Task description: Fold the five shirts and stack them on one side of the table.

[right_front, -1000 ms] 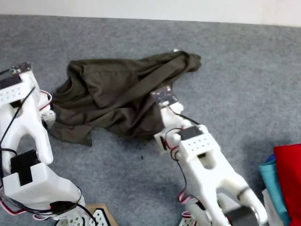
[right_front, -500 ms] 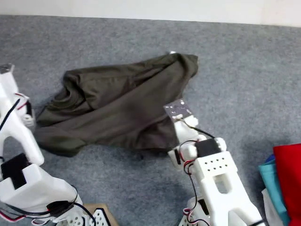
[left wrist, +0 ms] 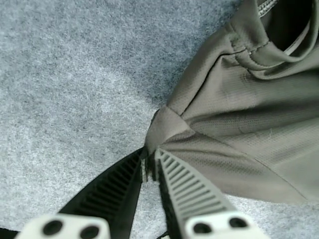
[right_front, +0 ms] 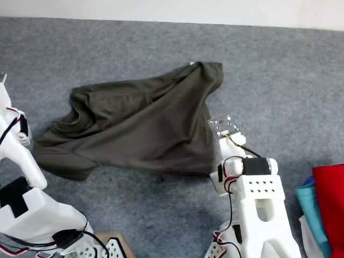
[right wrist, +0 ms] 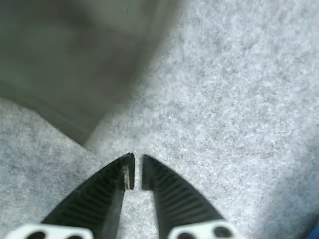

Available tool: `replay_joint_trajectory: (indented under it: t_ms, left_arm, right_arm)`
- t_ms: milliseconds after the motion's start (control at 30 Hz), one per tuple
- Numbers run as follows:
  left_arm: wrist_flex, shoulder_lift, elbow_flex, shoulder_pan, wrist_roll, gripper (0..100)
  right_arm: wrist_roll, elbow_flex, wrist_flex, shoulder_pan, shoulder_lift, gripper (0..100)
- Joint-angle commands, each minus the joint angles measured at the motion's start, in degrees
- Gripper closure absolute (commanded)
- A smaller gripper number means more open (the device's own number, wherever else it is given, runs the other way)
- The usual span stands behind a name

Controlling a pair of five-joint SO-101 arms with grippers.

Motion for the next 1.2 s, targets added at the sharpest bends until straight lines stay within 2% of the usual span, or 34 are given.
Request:
replay_joint_trajectory:
  t_ms: [0,100,233,400,500,667,867,1000,1167]
  left_arm:
    - [1.58,-2.15,-2.42,0.13,-0.70,84]
    - [1.58,-2.15,-2.59,0.22,-0.70,81]
    - [1.58,-2.77,-2.86,0.22,-2.46,81]
    - [1.32,-6.20,-3.47,2.77,-2.37,81]
    - [1.32,-4.44,-6.02,7.43,0.88,81]
    - [1.76,5.76,-14.20,12.53,6.33,92]
    - [1.67,17.10,-23.08,18.51,7.03,93]
    - [1.76,22.02,-27.91,23.34,7.03,87]
    - [1.67,24.57,-28.53,27.74,7.03,84]
  right_arm:
    - [1.14,-2.86,1.19,-1.19,-1.27,83.7]
    - [1.41,-5.85,2.59,-3.38,-1.27,76.0]
    - [0.53,-11.74,4.18,-4.35,-0.75,75.3]
    - [-8.26,-13.85,-2.07,-6.73,-0.48,75.4]
    - [-10.81,-14.37,-4.62,-10.68,3.12,81.3]
    - [-15.38,-19.74,-6.20,-13.41,14.29,97.2]
    - [-15.74,-24.22,-12.26,-13.41,23.25,97.4]
    - [-15.82,-23.96,-19.38,-14.37,27.91,97.4]
    - [-15.56,-24.04,-20.62,-15.34,32.75,97.4]
